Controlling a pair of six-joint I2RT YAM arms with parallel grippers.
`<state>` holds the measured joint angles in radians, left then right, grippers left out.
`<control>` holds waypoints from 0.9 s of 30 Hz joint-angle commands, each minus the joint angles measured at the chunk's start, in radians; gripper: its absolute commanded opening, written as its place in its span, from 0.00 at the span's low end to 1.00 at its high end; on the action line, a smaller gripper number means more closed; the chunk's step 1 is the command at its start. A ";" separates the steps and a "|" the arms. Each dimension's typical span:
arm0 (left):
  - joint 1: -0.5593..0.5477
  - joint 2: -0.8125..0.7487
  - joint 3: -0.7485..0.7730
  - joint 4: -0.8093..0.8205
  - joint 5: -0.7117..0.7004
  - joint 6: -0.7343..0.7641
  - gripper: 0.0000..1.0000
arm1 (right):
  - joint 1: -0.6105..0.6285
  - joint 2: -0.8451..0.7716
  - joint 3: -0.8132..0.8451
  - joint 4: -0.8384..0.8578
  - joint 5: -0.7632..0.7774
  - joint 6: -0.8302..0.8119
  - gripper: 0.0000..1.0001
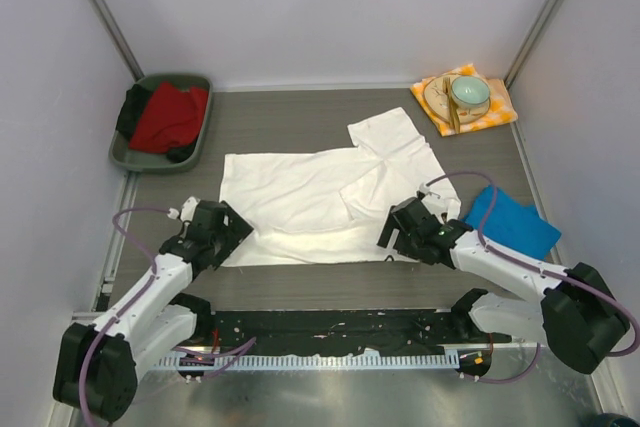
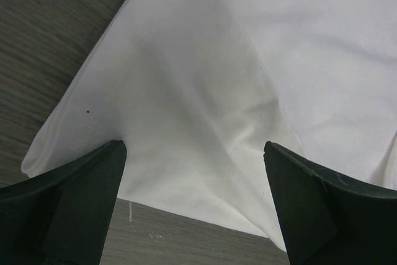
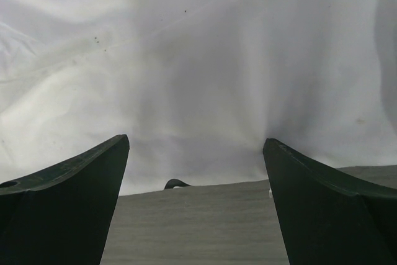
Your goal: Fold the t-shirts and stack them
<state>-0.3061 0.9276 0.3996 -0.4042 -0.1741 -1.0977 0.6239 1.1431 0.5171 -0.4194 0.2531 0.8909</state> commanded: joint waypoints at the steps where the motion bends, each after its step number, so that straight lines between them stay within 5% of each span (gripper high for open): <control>1: -0.007 -0.090 -0.033 -0.266 -0.005 -0.037 1.00 | 0.074 -0.069 -0.040 -0.232 -0.020 0.141 0.97; 9: -0.010 -0.176 0.068 -0.306 0.054 -0.021 1.00 | 0.125 -0.135 0.104 -0.283 0.090 0.106 0.98; 19: -0.010 -0.036 0.288 -0.249 0.047 0.054 1.00 | 0.215 0.266 0.477 -0.136 -0.055 -0.164 1.00; 27: -0.010 0.022 0.378 -0.228 0.010 0.070 1.00 | 0.355 0.494 0.698 -0.150 -0.169 -0.188 0.99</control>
<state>-0.3122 0.9382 0.7197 -0.6670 -0.1310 -1.0550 0.9192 1.6180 1.1149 -0.5720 0.1497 0.7368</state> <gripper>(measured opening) 0.996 0.996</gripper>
